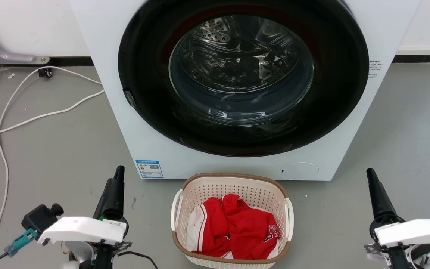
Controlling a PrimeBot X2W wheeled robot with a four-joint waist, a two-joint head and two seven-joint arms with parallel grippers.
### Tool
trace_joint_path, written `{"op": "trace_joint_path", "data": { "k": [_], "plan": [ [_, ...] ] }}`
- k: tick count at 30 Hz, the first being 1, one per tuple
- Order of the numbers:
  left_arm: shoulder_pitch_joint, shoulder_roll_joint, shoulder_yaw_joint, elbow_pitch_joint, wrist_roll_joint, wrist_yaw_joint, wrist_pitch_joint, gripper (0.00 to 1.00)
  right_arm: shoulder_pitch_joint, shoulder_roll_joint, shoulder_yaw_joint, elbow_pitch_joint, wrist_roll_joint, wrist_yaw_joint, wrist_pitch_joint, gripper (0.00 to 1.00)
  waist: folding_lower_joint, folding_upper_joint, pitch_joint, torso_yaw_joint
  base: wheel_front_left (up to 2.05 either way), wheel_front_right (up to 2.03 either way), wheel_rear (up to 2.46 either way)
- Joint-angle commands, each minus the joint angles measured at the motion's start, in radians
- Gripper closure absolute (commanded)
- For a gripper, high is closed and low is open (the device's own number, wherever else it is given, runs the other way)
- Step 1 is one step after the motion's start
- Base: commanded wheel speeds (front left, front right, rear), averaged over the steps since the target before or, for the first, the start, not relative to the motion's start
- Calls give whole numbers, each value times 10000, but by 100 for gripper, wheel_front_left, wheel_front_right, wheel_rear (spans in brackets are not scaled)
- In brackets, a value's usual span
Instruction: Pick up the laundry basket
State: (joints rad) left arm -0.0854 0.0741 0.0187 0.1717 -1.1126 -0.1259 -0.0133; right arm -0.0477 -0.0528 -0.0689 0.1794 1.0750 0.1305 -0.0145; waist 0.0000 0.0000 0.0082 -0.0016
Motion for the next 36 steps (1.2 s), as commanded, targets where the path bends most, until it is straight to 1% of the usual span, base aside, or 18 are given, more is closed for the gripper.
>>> {"op": "trace_joint_path", "data": {
  "k": [1,7,15,25,36],
  "plan": [
    [-299,162,-130,-211,617,-1,-123,0,-89,-37,22,-252,-648,1,-111,0,0,0,2,6,0,0,0],
    [-382,343,-397,-280,1922,236,-342,0,20,-19,23,-450,-2087,1,-337,0,0,0,14,2,0,0,0],
    [-438,444,-666,-392,3122,517,-621,0,121,-10,102,-636,-3419,1,-502,0,0,0,48,-1,0,0,0],
    [-461,514,-923,-244,4300,748,-933,0,268,-4,205,-888,-4985,2,-557,0,0,0,39,-3,0,0,0],
    [-276,570,-1099,-205,5503,1000,-1253,0,495,3,233,-1184,-6461,1,-587,0,0,0,18,-10,0,0,0]
  ]
}}
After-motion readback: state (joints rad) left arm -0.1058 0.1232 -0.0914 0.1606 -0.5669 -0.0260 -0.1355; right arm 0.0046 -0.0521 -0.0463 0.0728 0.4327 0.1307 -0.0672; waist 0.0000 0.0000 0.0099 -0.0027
